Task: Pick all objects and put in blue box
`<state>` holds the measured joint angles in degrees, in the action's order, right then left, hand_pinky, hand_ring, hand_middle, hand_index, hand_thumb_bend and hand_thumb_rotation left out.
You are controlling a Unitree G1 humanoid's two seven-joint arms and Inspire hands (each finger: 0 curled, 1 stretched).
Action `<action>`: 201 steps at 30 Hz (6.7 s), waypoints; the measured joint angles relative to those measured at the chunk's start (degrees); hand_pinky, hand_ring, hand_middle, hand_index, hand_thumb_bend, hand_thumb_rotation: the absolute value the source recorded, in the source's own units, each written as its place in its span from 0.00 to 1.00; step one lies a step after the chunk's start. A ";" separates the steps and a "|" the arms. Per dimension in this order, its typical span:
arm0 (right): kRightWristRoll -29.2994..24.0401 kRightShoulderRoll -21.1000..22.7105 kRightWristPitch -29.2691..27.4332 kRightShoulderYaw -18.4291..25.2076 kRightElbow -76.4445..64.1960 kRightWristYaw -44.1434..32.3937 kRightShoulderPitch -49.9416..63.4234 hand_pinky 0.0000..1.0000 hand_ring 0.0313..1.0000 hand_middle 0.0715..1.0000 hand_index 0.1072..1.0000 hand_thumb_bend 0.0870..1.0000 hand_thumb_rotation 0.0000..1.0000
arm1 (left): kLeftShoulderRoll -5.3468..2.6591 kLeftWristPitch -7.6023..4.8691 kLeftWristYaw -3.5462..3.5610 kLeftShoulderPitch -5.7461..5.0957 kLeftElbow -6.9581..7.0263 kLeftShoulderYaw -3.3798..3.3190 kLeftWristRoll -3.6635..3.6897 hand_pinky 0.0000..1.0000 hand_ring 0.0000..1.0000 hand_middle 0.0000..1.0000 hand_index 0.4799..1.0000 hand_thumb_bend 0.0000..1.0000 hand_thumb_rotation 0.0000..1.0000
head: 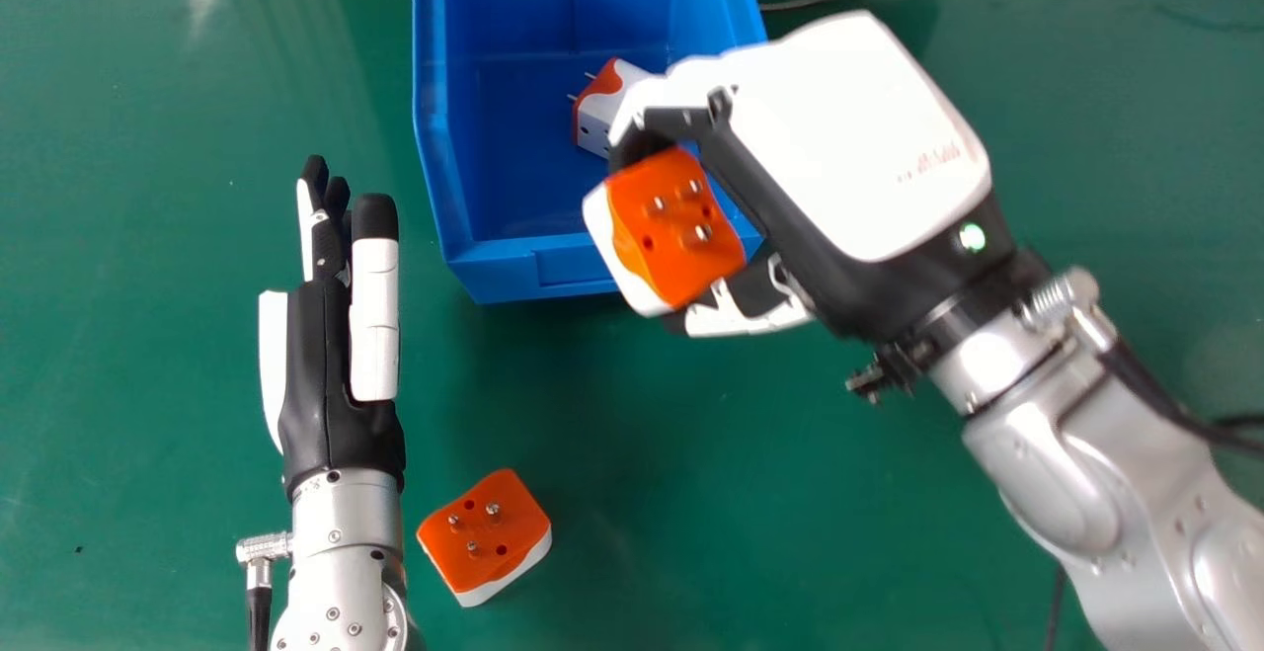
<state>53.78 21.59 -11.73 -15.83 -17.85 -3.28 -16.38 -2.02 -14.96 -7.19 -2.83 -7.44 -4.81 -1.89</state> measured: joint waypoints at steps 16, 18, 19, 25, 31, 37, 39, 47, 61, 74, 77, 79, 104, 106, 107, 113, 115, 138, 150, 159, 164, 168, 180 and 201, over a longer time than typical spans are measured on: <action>0.47 -1.20 -4.03 -2.49 22.59 5.07 -20.14 0.31 0.43 0.49 0.43 0.45 0.00 | 0.05 0.03 0.42 -0.74 0.30 0.13 -0.25 1.00 1.00 1.00 1.00 0.87 1.00; 1.34 -1.08 -4.44 -3.72 27.17 7.04 -22.40 0.31 0.43 0.49 0.43 0.45 0.00 | 0.22 0.05 0.52 -0.90 0.37 0.02 -0.19 1.00 1.00 1.00 1.00 0.87 1.00; 2.64 -1.01 -4.78 -4.55 29.88 8.39 -23.77 0.31 0.43 0.49 0.43 0.45 0.00 | 0.28 0.08 0.64 -0.94 0.39 -0.03 -0.10 1.00 1.00 1.00 1.00 0.87 1.00; 7.36 -1.78 -5.61 -9.27 47.97 20.63 -31.62 0.31 0.43 0.49 0.43 0.45 0.00 | 0.35 0.32 0.89 -1.07 0.49 -0.12 0.10 1.00 1.00 1.00 1.00 0.87 1.00; 9.28 -4.55 -5.78 -14.54 67.15 32.31 -39.26 0.32 0.43 0.49 0.43 0.45 0.00 | 0.77 0.32 1.08 -1.11 0.43 -0.29 0.28 1.00 1.00 1.00 1.00 0.87 1.00; 9.77 -6.49 -7.76 -19.55 78.43 38.83 -43.84 0.31 0.43 0.49 0.43 0.45 0.00 | 0.84 0.32 0.95 -1.12 0.43 -0.27 0.24 1.00 1.00 1.00 1.00 0.87 1.00; 9.79 -7.33 -8.26 -21.04 80.97 40.65 -44.54 0.31 0.43 0.50 0.43 0.45 0.00 | 0.81 0.28 0.87 -1.11 0.40 -0.28 0.25 1.00 1.00 1.00 1.00 0.87 1.00; 9.89 -8.68 -8.76 -25.58 86.13 43.59 -45.65 0.31 0.44 0.50 0.43 0.45 0.00 | 0.89 0.31 0.97 -1.13 0.41 -0.17 0.20 1.00 1.00 1.00 1.00 0.87 1.00; 11.51 -9.94 0.42 -30.15 87.18 43.68 -45.97 0.31 0.43 0.49 0.45 0.45 0.00 | 0.94 0.30 1.09 -1.14 0.33 -0.18 0.25 1.00 1.00 1.00 1.00 0.87 1.00; 12.62 -9.71 13.04 -32.20 79.05 32.88 -45.82 0.68 0.75 0.78 0.76 0.76 0.19 | 1.31 0.17 1.14 -1.11 -0.04 -0.13 0.30 1.00 1.00 1.00 1.00 0.87 1.00; 12.66 -9.20 13.98 -32.20 77.76 32.70 -45.73 0.74 0.80 0.83 0.81 0.81 0.23 | 1.31 0.15 1.18 -1.10 -0.21 -0.13 0.35 1.00 1.00 1.00 1.00 0.88 1.00; 12.71 -8.94 14.99 -32.19 76.79 32.32 -45.42 0.79 0.84 0.86 0.85 0.85 0.26 | 1.32 0.15 1.14 -1.10 -0.21 -0.13 0.31 1.00 1.00 1.00 1.00 0.88 1.00; 8.39 -1.17 24.60 -16.72 19.38 13.77 -17.78 0.99 1.00 1.00 1.00 1.00 0.37 | 1.14 0.29 0.92 -1.00 -0.22 0.00 -0.12 1.00 1.00 1.00 1.00 0.88 1.00; 8.04 -0.93 25.47 -14.90 12.83 11.00 -13.22 0.99 1.00 1.00 1.00 1.00 0.37 | 1.16 0.37 0.99 -1.01 -0.21 0.01 -0.07 1.00 1.00 1.00 1.00 0.88 1.00; 7.74 -0.87 25.81 -13.97 9.56 9.94 -10.97 0.99 1.00 1.00 1.00 1.00 0.37 | 1.16 0.41 1.01 -1.01 -0.19 0.00 -0.05 1.00 1.00 1.00 1.00 0.88 1.00; 6.32 -1.02 26.31 -9.21 -7.47 0.89 0.74 0.99 1.00 1.00 1.00 1.00 0.38 | 1.19 0.55 1.17 -0.81 0.08 -0.29 0.85 1.00 1.00 1.00 1.00 0.88 1.00; 4.71 -1.00 26.52 -8.29 -11.20 -3.95 3.94 0.99 1.00 1.00 1.00 1.00 0.38 | 1.27 0.53 1.43 -0.73 0.03 -0.44 1.13 1.00 1.00 1.00 1.00 0.88 1.00; -18.75 5.51 34.09 -0.70 -31.54 -49.78 1.21 0.94 0.99 1.00 1.00 0.98 0.42 | 1.87 -2.05 0.56 2.04 -3.62 -1.40 1.42 1.00 1.00 1.00 1.00 0.88 1.00; -22.58 4.49 36.07 -4.45 -28.29 -49.37 0.37 0.85 0.92 0.94 0.97 0.82 0.46 | 2.11 -2.29 0.68 2.26 -4.23 -1.40 1.52 1.00 1.00 1.00 1.00 0.88 1.00; -22.02 4.08 36.00 -8.38 -26.89 -47.94 -0.24 0.80 0.87 0.89 0.92 0.71 0.48 | 2.25 -2.34 0.60 2.26 -4.23 -1.36 1.46 1.00 1.00 1.00 1.00 0.88 1.00; -20.96 3.17 34.93 -11.00 -24.85 -45.30 -0.13 0.78 0.84 0.87 0.88 0.68 0.47 | 2.33 -2.75 0.11 2.33 -4.23 -1.34 1.21 1.00 1.00 1.00 1.00 0.88 1.00; -19.38 2.15 32.84 -12.40 -22.87 -41.77 1.20 0.76 0.83 0.86 0.87 0.67 0.46 | 2.34 -3.53 -0.11 2.43 -4.30 -1.38 1.23 1.00 1.00 1.00 1.00 0.87 1.00; -17.87 -0.58 27.09 -15.13 -15.23 -34.19 3.85 0.71 0.82 0.84 0.83 0.72 0.38 | 2.35 -3.50 -0.29 2.43 -4.30 -1.24 1.24 1.00 1.00 1.00 1.00 0.86 1.00; -14.41 -2.18 23.51 -18.82 -8.02 -32.05 4.32 0.67 0.84 0.86 0.85 0.78 0.33 | 2.40 -3.21 -0.23 2.16 -3.24 -1.18 1.24 1.00 1.00 1.00 1.00 0.87 1.00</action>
<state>39.37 19.41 11.77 -34.65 -25.87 -35.34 -12.06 0.38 -18.17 -7.43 -0.67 -10.68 -5.99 -0.65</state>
